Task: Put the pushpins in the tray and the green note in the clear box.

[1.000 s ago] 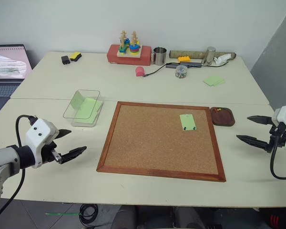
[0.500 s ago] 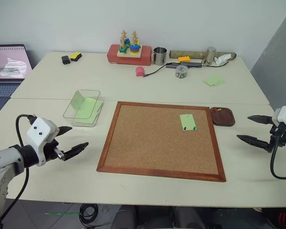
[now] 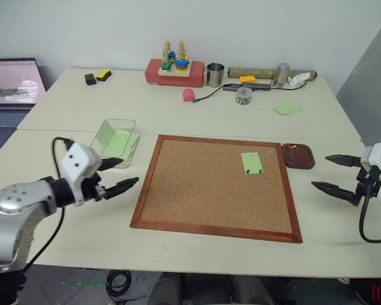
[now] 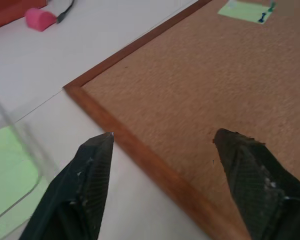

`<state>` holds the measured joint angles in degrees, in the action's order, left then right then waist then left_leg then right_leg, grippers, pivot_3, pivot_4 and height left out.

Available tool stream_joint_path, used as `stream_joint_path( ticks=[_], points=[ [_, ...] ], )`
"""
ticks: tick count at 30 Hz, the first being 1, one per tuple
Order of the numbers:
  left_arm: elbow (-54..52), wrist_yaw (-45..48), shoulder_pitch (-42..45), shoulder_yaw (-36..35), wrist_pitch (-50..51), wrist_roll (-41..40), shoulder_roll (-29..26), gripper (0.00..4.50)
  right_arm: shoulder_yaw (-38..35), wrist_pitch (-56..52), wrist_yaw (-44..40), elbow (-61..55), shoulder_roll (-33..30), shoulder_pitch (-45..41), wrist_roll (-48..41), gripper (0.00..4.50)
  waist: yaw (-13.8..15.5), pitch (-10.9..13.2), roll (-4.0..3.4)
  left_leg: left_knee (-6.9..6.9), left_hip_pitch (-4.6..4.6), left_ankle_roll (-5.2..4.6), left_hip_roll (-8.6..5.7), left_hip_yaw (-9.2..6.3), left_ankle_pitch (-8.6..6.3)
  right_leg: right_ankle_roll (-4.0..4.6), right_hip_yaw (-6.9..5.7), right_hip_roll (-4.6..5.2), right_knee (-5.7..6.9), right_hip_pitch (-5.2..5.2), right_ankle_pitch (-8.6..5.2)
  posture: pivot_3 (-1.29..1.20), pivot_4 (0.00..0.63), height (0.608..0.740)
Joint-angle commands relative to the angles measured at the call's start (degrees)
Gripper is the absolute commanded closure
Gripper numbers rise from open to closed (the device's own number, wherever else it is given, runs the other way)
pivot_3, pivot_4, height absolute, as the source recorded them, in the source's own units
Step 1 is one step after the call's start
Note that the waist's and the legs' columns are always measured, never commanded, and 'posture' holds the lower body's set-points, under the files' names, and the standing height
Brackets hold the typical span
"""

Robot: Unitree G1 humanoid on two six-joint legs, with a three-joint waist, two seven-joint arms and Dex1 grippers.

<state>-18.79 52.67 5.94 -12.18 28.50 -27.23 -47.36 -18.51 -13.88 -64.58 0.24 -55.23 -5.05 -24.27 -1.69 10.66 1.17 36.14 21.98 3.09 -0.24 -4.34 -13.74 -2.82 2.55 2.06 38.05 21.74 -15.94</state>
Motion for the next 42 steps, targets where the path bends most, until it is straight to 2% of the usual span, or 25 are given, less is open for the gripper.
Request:
stream_joint_path(
  ticks=[1, 4, 9, 14, 23, 31, 37, 42],
  points=[
    [-4.51, -0.83, 3.62, 7.69, 0.67, 0.26, 3.2, 2.0, -1.36, -2.44, 1.69, -4.91, 0.94, -0.8, -2.71, 0.0, 0.01, 0.0, 0.01, 0.01, 0.01, 0.0, -0.01, 0.0, 0.0, -0.01, 0.0, 0.0, 0.0, 0.0, 0.01, 0.0, 0.15, 0.74],
    [-2.7, -2.47, 7.61, 14.4, -0.1, 2.35, 8.63, 2.61, 0.56, -4.63, 3.93, -6.3, 2.93, -3.02, -3.4, 0.0, -0.05, 0.0, 0.01, 0.03, 0.0, 0.0, -0.06, -0.01, 0.0, -0.02, 0.0, -0.03, 0.03, -0.01, 0.01, 0.0, 0.15, 0.74],
    [5.72, -4.12, 12.35, 21.35, -4.49, 7.36, 16.43, 3.69, 5.6, -5.61, 6.88, -4.22, 7.54, -8.99, -1.53, 0.0, -0.18, 0.0, 0.01, 0.1, -0.03, 0.0, -0.05, -0.01, 0.01, -0.03, 0.02, -0.09, 0.06, -0.02, 0.03, 0.0, 0.15, 0.74],
    [14.21, -4.94, 14.75, 23.52, -9.32, 10.97, 21.15, 4.47, 11.38, -5.32, 10.0, 0.35, 13.44, -16.21, 1.23, 0.0, -0.18, 0.0, 0.01, 0.14, -0.01, 0.0, -0.05, -0.03, 0.01, -0.02, 0.01, -0.12, 0.07, -0.01, 0.03, 0.0, 0.15, 0.74],
    [22.46, -4.23, 15.58, 24.56, -13.0, 12.96, 25.79, 4.47, 19.27, -4.88, 14.57, 14.78, 21.64, -28.84, 8.84, 0.0, -0.13, -0.01, -0.01, 0.19, 0.11, 0.01, -0.09, -0.12, 0.01, -0.06, -0.07, -0.06, 0.08, 0.05, 0.07, 0.0, 0.15, 0.74],
    [22.88, -4.53, 14.05, 24.05, -13.39, 13.9, 26.42, 4.47, 22.17, 2.43, 15.48, 33.86, 26.01, -37.78, 14.99, 0.0, -0.16, -0.01, -0.01, 0.18, 0.12, 0.0, -0.11, -0.1, 0.01, -0.07, -0.06, -0.04, 0.1, 0.08, 0.08, 0.0, 0.15, 0.74],
    [22.06, -4.86, 13.31, 23.92, -13.13, 14.12, 26.34, 4.47, 21.99, 6.89, 14.88, 40.36, 27.52, -40.2, 17.09, 0.0, -0.19, -0.01, -0.01, 0.18, 0.11, 0.0, -0.11, -0.09, 0.01, -0.07, -0.06, -0.04, 0.12, 0.09, 0.08, 0.0, 0.15, 0.74],
    [21.53, -5.12, 12.94, 23.76, -12.76, 14.11, 26.26, 4.5, 21.52, 9.68, 14.67, 42.72, 27.98, -40.82, 17.49, 0.92, -0.21, -0.01, -0.02, 0.18, 0.1, 0.01, -0.11, -0.1, 0.01, -0.07, -0.06, -0.04, 0.13, 0.09, 0.09, 0.0, 0.15, 0.74]
  ],
)
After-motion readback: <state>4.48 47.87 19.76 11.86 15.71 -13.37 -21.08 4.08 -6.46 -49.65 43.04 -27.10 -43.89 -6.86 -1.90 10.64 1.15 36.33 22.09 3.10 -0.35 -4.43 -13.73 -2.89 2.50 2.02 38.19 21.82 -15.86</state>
